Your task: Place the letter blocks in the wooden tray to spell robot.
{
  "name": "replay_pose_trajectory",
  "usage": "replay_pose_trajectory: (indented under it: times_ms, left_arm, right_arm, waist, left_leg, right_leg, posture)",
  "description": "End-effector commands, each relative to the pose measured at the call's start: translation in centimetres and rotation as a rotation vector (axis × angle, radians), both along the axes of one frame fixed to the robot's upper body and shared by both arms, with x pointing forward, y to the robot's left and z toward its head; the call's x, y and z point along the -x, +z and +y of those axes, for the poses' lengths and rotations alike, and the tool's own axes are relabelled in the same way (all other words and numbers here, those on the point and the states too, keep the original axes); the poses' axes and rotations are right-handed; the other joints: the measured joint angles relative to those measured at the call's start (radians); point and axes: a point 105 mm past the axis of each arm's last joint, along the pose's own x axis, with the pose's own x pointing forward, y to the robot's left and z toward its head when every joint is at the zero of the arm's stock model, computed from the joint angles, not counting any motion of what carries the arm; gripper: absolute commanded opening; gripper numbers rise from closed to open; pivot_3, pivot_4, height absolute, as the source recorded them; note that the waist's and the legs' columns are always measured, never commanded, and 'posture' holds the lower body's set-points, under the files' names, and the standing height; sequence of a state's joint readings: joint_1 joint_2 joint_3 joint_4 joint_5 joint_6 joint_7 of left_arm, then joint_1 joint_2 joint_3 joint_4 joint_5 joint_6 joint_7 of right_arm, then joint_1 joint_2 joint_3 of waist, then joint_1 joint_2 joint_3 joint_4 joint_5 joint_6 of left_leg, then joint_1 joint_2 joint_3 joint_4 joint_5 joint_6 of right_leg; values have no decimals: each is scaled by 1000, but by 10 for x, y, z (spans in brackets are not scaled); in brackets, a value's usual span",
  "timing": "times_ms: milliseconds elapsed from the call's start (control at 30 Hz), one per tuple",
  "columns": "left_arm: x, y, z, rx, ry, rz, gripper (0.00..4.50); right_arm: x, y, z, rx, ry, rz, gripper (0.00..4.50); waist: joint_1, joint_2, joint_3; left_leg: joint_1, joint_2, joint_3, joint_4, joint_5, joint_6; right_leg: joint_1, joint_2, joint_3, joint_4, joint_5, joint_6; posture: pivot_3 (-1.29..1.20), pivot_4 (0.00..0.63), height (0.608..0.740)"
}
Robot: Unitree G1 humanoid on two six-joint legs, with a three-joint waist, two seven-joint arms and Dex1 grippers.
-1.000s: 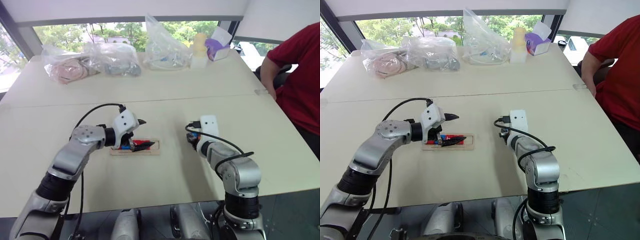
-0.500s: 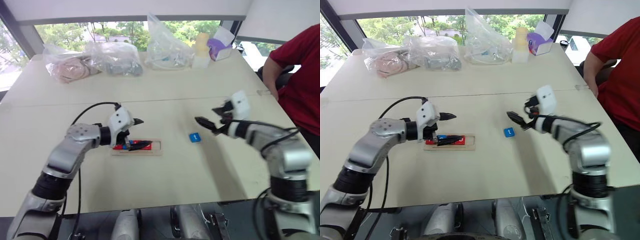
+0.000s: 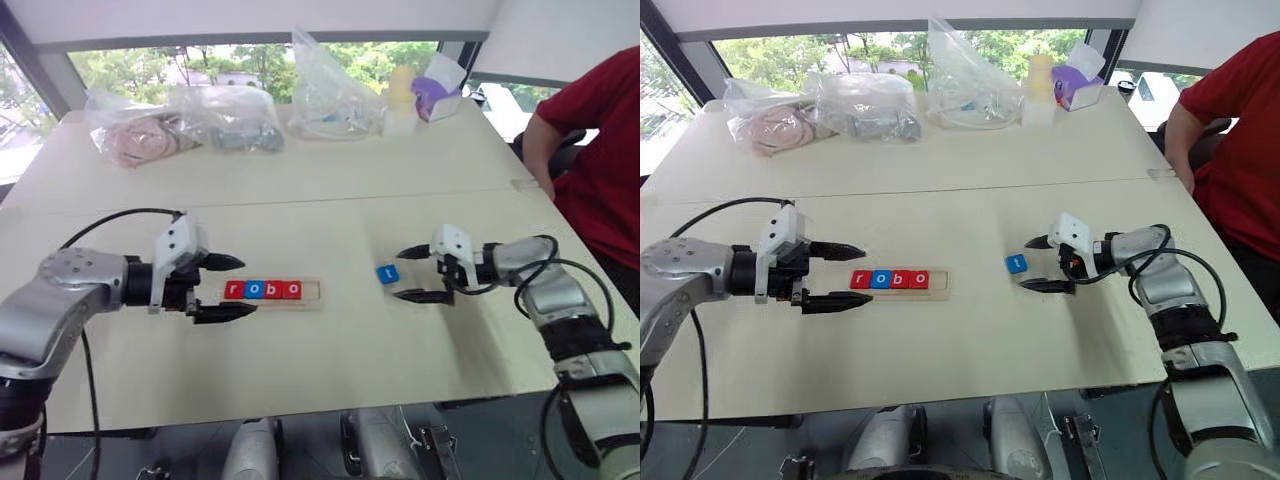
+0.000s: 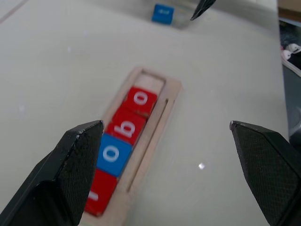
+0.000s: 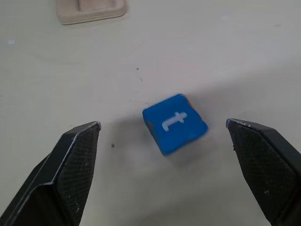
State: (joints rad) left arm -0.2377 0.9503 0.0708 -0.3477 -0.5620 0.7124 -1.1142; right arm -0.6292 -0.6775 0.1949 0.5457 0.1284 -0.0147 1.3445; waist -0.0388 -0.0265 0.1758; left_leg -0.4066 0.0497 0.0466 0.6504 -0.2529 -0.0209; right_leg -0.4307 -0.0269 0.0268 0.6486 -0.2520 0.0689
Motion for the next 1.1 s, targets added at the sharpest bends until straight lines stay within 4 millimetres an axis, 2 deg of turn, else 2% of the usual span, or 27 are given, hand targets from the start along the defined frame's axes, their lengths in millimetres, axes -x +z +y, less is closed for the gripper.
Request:
replay_pose_trajectory:
  times_ms: [33, 167, 200, 300, 400, 433, 667, 767, 833, 933, 1100]
  left_arm:
    - [-2, 4, 0, -26, 12, -52, 4500]
    - [-4, 3, 0, -40, 26, -71, 4500]
    - [-3, 3, -1, -44, 26, -74, 4500]
    - [-2, 3, 1, -54, 34, -80, 4500]
    - [-1, 3, 3, -61, 41, -82, 4500]
    - [-2, 2, 5, -73, 47, -90, 4500]
    - [-9, 3, 6, -74, 60, -113, 4500]
    - [-9, 4, 4, -68, 49, -112, 4500]
    - [-9, 5, 3, -66, 43, -111, 4500]
    - [-8, 3, 3, -86, 31, -109, 4500]
    - [-2, 4, -4, -71, 14, -104, 4500]
  right_arm:
    - [-5, 0, -1, 47, 54, -36, 4448]
    - [-15, -3, -5, 77, 56, -44, 4448]
    - [-15, -4, -6, 78, 67, -40, 4217]
    - [-17, -3, -5, 78, 80, -52, 3123]
    - [-18, -2, 0, 69, 91, -64, 1489]
    - [-20, 2, 4, 41, 84, -67, 1108]
    - [-20, 38, 42, -158, 79, -47, 1108]
    - [-7, 55, 67, -231, 110, -21, 1108]
    - [2, 60, 80, -242, 123, 5, 1108]
    - [13, 44, 104, -162, 85, 39, 1108]
    - [21, 30, 114, -85, 56, 45, 1108]
  waist:
    - [3, 0, 1]
    - [0, 0, 1]
    - [0, 0, 1]
    - [-1, 0, 1]
    - [-4, 0, 1]
    - [-5, 0, 1]
    - [-3, 0, 1]
    - [0, 0, 1]
    - [4, 0, 1]
    - [4, 0, 1]
    - [5, 0, 1]
  left_leg:
    - [-1, 0, 0, 0, 0, 0]
    - [0, 0, 1, 0, 0, 0]
    - [0, 0, 1, 0, 0, 0]
    - [1, 0, 1, 0, 0, -1]
    - [1, 0, 0, 0, 0, -1]
    - [2, 0, 1, 0, 0, -1]
    - [3, 0, 0, 0, 1, -2]
    - [2, 1, 0, 0, 1, -2]
    - [1, 0, 0, 0, 1, -2]
    - [1, 0, 0, 0, 1, -2]
    - [0, 0, 0, 0, 1, -2]
  right_leg:
    - [0, 0, 0, 0, 0, 0]
    - [0, 0, 0, 0, 0, 0]
    - [0, 0, 0, 0, 0, 0]
    - [1, -1, 0, 0, 0, 0]
    - [1, -1, 0, 1, 1, 0]
    - [1, 0, 0, 1, 1, 1]
    - [1, 0, 1, 3, 2, 2]
    - [1, 0, 1, 3, 2, 2]
    - [0, -1, 0, 3, 2, 2]
    - [0, -1, 0, 3, 2, 2]
    - [-1, -1, 0, 3, 0, -1]
  posture:
    - [0, 150, 738]
    - [0, 150, 738]
    - [0, 150, 738]
    - [0, 150, 738]
    - [0, 150, 738]
    - [0, 150, 738]
    - [0, 150, 738]
    - [0, 150, 738]
    - [0, 150, 738]
    - [0, 150, 738]
    - [0, 150, 738]
